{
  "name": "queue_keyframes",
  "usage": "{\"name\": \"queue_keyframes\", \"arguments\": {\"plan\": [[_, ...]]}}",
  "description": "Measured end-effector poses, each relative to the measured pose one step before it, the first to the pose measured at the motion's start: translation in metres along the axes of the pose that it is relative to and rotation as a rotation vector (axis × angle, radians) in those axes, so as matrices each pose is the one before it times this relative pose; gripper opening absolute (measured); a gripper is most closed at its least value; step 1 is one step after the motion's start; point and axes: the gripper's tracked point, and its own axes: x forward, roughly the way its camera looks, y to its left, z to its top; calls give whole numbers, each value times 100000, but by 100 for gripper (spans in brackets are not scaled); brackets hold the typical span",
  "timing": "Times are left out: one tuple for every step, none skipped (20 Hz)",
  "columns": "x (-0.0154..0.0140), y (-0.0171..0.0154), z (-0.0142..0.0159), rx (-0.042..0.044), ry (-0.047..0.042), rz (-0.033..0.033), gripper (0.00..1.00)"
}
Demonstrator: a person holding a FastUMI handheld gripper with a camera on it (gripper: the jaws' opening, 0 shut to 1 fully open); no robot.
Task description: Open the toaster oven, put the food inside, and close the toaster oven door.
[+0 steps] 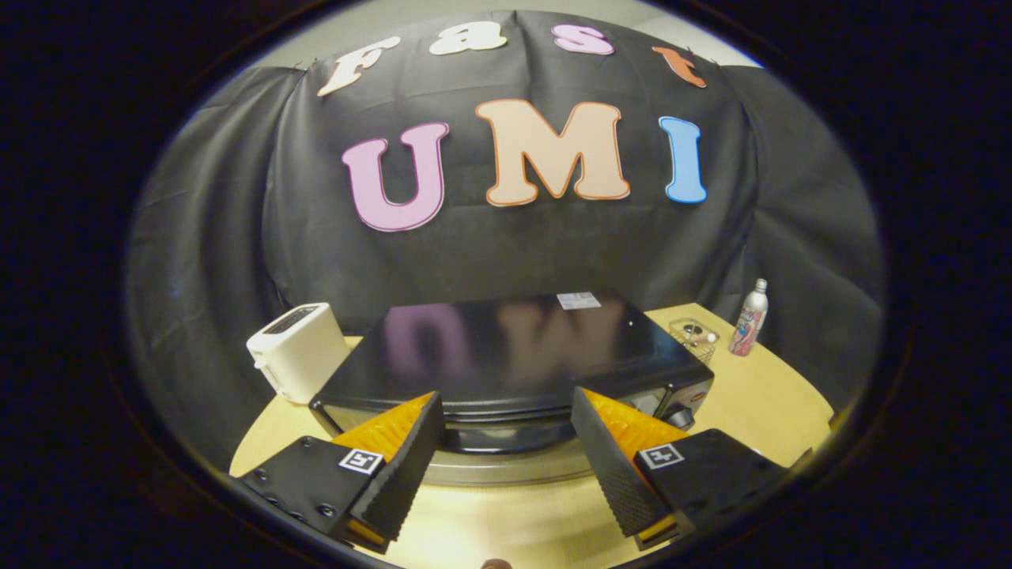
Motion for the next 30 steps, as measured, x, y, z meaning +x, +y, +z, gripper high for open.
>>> {"name": "queue_keyframes", "arguments": {"plan": [[67, 0, -294, -19, 999, 37, 100], [-220, 10, 425, -118, -1057, 213, 100], [-90, -12, -429, -433, 743, 219, 100], [-158, -60, -3, -375, -92, 191, 100], [-72, -6, -206, -174, 959, 8, 100], [-199, -41, -22, -139, 103, -83, 100], [-490, -61, -367, -419, 743, -136, 100], [-609, -72, -249, -223, 191, -280, 100], [-603, -86, -361, 18, 639, -224, 100], [-582, -85, -335, 19, 327, -153, 100], [-598, -49, -503, -197, 804, -70, 100], [-540, -98, -485, -233, 743, -91, 100], [-518, -146, -617, -343, 1021, -83, 100], [-639, -90, -570, -304, 1025, -156, 100], [-588, -91, -687, -129, 1001, -18, 100], [-684, -181, -898, -10, 1434, 24, 100], [-431, -69, -591, -93, 920, 45, 100], [-363, -55, -613, -283, 984, 7, 100], [-490, -91, -745, -447, 1067, 123, 100], [-348, -100, -611, -49, 1178, 29, 100], [-348, -69, -728, 111, 1142, 3, 100], [-161, -51, -530, -28, 1035, -22, 100], [-173, -40, -438, -232, 1291, -56, 100], [-100, -34, -500, -392, 1107, -91, 100], [-156, -35, -395, -324, 1136, -181, 100], [36, -105, -777, 65, 1965, -87, 100], [-201, -112, -664, 2090, 1410, -41, 100], [59, -51, -495, 2644, 1523, 65, 100], [21, -20, -499, 2254, 1461, 152, 100], [-60, -28, -677, 913, 1495, 3, 100]]}}
